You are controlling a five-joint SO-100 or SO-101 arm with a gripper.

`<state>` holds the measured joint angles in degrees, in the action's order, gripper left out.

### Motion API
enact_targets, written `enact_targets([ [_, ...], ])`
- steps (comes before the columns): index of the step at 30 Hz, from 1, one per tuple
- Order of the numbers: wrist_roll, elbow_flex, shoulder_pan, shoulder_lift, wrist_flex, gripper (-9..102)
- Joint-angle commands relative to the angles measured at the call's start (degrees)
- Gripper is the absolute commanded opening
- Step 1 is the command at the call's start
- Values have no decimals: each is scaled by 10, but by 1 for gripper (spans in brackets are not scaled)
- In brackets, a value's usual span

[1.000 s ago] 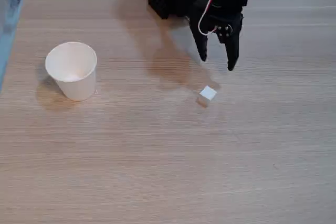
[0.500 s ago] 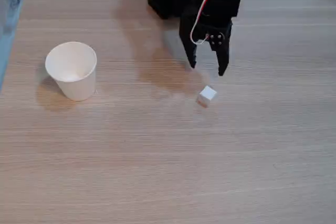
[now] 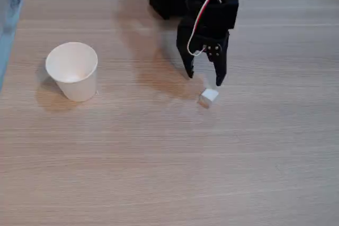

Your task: Grasp a block and put it in the bin.

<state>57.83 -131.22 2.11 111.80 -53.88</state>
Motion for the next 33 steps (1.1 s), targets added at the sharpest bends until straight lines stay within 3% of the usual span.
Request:
enact_targets([
  [1, -5, 30, -4, -7, 5, 32],
  [33, -94, 121, 39, -89, -1, 32],
])
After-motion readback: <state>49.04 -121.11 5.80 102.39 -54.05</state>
